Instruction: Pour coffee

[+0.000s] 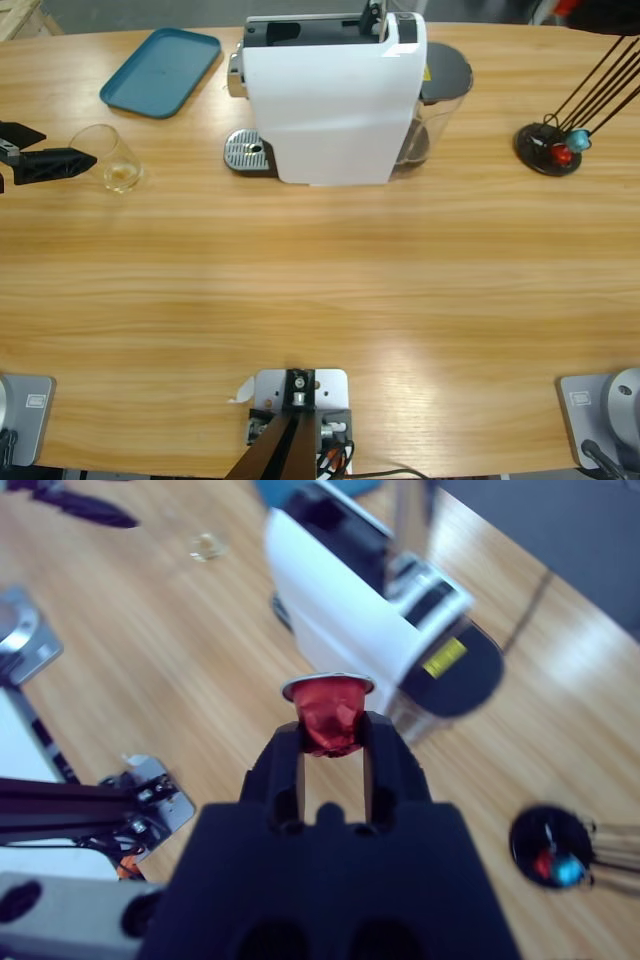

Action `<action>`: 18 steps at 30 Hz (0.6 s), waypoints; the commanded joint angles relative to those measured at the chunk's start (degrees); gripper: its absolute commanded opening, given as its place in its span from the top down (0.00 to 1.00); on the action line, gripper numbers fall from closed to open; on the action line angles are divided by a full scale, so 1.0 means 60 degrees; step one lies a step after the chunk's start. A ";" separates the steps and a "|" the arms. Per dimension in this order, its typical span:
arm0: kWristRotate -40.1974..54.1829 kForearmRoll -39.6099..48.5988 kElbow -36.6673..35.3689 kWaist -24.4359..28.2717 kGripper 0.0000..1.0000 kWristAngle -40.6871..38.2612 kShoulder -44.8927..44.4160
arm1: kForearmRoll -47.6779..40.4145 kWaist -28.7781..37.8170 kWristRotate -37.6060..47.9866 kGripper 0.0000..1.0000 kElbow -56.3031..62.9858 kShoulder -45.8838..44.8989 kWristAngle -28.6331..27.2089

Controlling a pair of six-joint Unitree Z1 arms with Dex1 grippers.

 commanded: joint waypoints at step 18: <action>-0.0100 -0.0123 0.0374 -0.0048 0.18 0.0098 0.0319 | 0.0001 0.1336 -0.4904 0.85 -0.3301 0.5133 0.1181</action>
